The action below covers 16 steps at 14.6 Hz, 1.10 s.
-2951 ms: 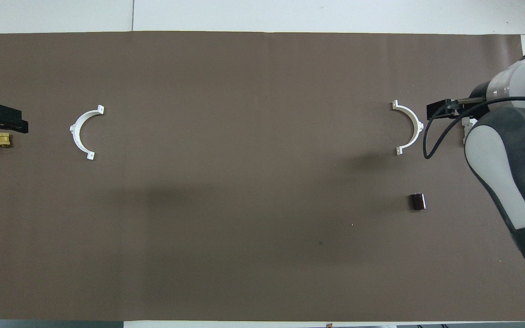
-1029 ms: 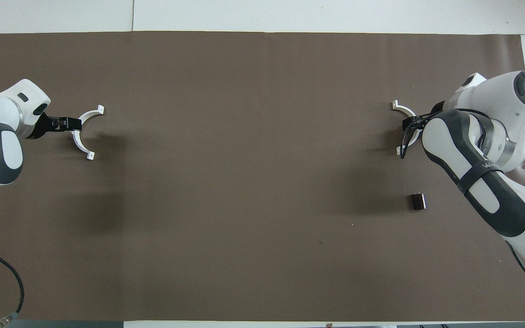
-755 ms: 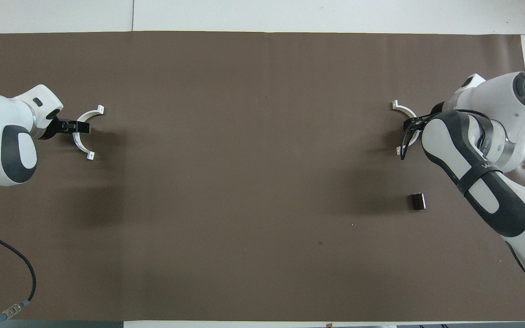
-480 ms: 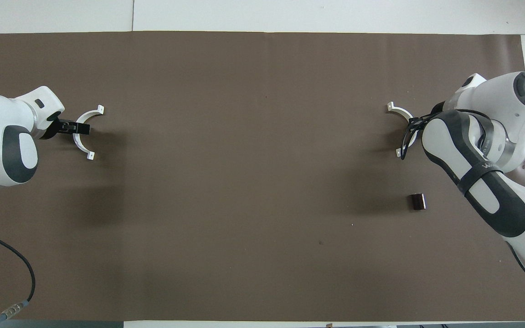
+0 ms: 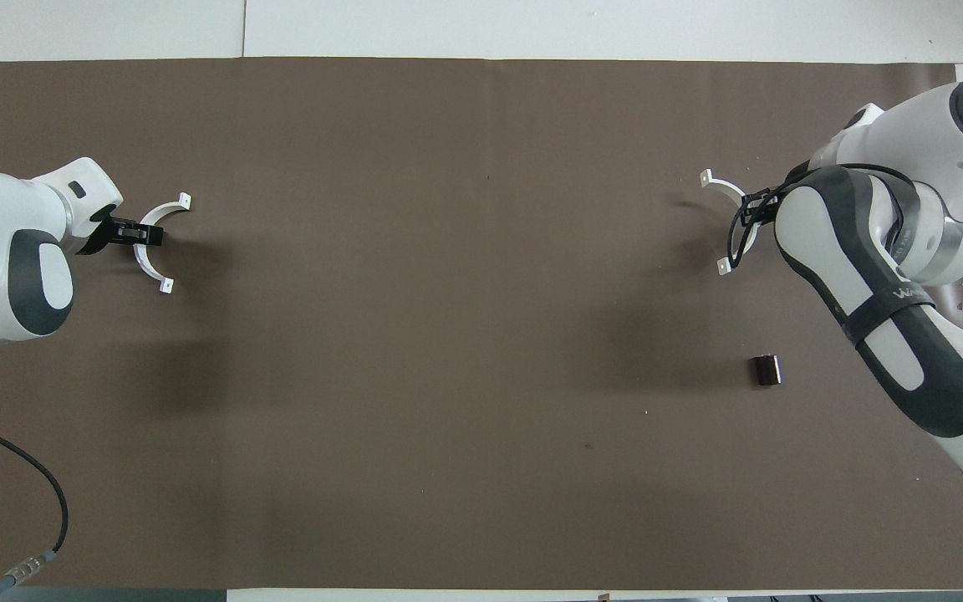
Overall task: Assemble drain pipe with both arms
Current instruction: 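Carry both clamp halves toward the table center with both grippers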
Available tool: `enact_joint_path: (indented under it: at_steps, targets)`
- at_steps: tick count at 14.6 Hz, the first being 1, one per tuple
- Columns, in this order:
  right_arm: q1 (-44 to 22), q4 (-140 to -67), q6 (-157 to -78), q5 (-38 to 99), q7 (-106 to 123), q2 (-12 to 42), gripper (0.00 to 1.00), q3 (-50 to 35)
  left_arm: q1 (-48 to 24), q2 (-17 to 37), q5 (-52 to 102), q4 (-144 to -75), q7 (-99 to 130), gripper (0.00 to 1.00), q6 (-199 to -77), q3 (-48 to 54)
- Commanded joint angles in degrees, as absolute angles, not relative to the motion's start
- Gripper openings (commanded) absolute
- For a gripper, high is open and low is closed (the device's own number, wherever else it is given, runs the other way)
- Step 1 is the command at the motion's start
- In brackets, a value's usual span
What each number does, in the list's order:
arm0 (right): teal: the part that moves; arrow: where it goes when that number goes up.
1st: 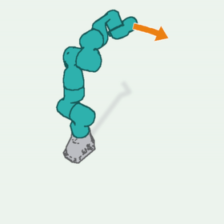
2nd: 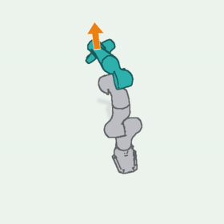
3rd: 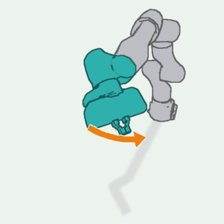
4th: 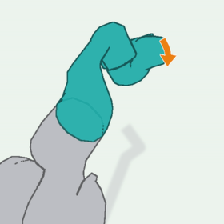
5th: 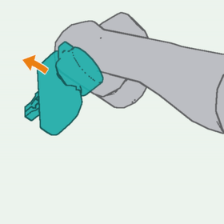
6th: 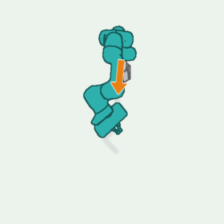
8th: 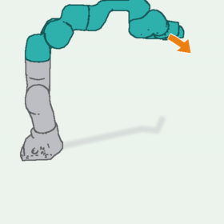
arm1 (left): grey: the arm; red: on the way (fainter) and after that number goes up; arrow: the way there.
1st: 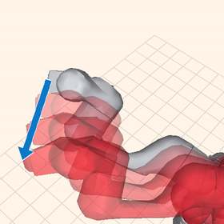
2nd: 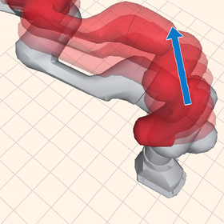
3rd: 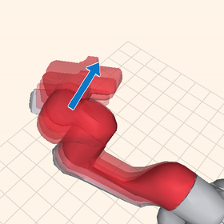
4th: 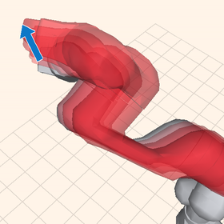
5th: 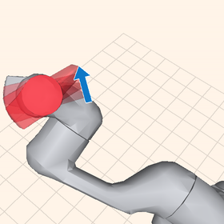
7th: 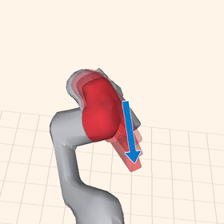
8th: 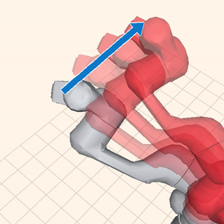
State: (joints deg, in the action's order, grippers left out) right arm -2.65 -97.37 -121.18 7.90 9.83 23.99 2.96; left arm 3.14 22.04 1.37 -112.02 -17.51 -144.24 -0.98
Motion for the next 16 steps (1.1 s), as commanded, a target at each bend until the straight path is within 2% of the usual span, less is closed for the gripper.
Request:
enact_joint_path:
  at_steps: [1, 5, 12, 14, 16]
  targets:
    - [-7.6, -91.3, -115.2, 4.7, 0.9, 24.3, 0.04, 2.9, 2.9, 22.4, 1.3, -111.7, -18.6, 0.0, -145.3, -1.4]
    - [-14.5, -88.8, -114.0, 5.3, -10.0, 24.9, 0.04, 2.7, 2.9, 21.3, 1.4, -111.7, -18.4, 0.0, -144.6, -1.4]
    - [-30.7, -86.5, -119.3, 4.7, -31.1, 28.8, 0.05, 2.5, 2.1, 14.7, 1.4, -110.5, -17.5, 0.0, -134.9, -1.3]
    - [-32.6, -87.0, -123.7, 4.7, -32.6, 29.6, 0.08, 2.5, 1.6, 13.2, 1.4, -110.2, -16.3, 0.0, -133.0, -1.3]
    - [-34.6, -87.3, -124.9, 4.7, -33.5, 30.6, 0.09, 2.5, -0.4, 12.2, 1.4, -110.2, -12.9, 0.0, -132.1, -1.3]
